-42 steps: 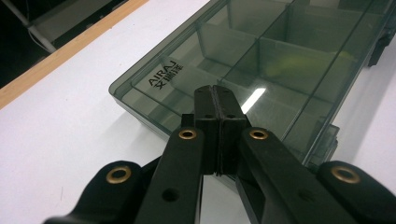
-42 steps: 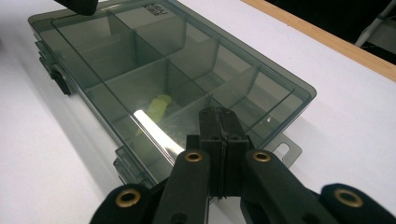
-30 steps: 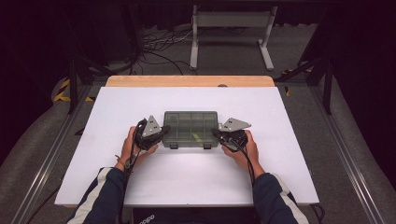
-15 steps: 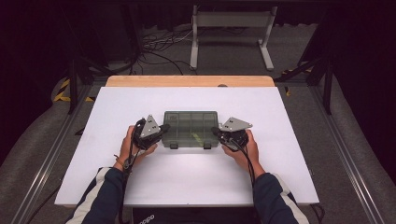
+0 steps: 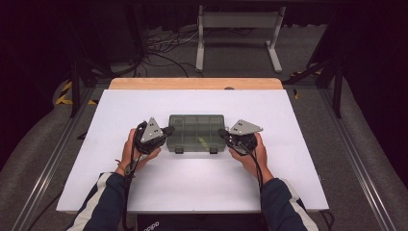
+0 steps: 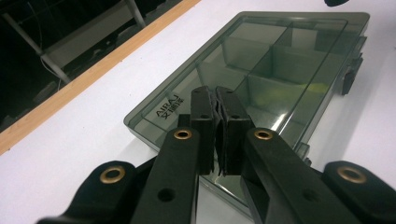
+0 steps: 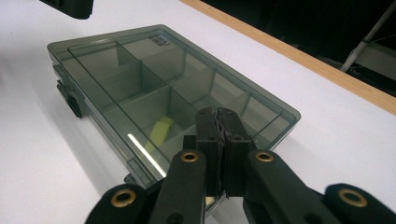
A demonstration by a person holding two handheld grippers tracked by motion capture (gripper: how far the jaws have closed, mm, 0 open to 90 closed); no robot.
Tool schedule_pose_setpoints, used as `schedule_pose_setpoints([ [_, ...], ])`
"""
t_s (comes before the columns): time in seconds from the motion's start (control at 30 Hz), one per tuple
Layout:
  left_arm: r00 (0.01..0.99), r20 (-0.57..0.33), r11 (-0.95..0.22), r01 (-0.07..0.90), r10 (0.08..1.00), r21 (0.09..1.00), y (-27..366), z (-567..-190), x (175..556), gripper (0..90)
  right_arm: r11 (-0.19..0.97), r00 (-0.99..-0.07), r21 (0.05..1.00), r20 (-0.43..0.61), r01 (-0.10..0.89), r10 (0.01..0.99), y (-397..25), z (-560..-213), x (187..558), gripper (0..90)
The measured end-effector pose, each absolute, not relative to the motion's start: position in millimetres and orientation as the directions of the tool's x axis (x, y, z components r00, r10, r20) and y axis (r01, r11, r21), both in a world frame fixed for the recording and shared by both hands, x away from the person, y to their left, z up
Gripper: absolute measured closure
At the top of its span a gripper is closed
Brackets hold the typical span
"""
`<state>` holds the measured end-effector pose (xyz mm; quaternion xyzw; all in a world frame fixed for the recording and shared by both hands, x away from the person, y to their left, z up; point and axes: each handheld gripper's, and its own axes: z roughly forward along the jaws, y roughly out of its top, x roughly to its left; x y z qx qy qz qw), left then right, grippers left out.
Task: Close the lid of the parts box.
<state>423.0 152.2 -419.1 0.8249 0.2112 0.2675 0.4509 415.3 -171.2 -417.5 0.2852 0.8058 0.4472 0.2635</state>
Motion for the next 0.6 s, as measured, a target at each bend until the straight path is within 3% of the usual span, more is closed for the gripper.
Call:
schedule_pose_setpoints([
  [0.37, 0.775, 0.248, -0.494, 0.094, 0.582, 0.865, 153.9, -416.1, 420.1, 83.8, 0.414, -0.693, 0.887, -0.167, 0.205, 0.701, -174.0, -412.6, 413.4, 84.7],
  [0.6, 0.785, 0.241, -0.487, 0.087, 0.571, 0.869, 152.1, -418.5, 420.2, 75.0, 0.400, -0.694, 0.890, -0.147, 0.218, 0.704, -174.4, -414.1, 415.4, 74.1],
])
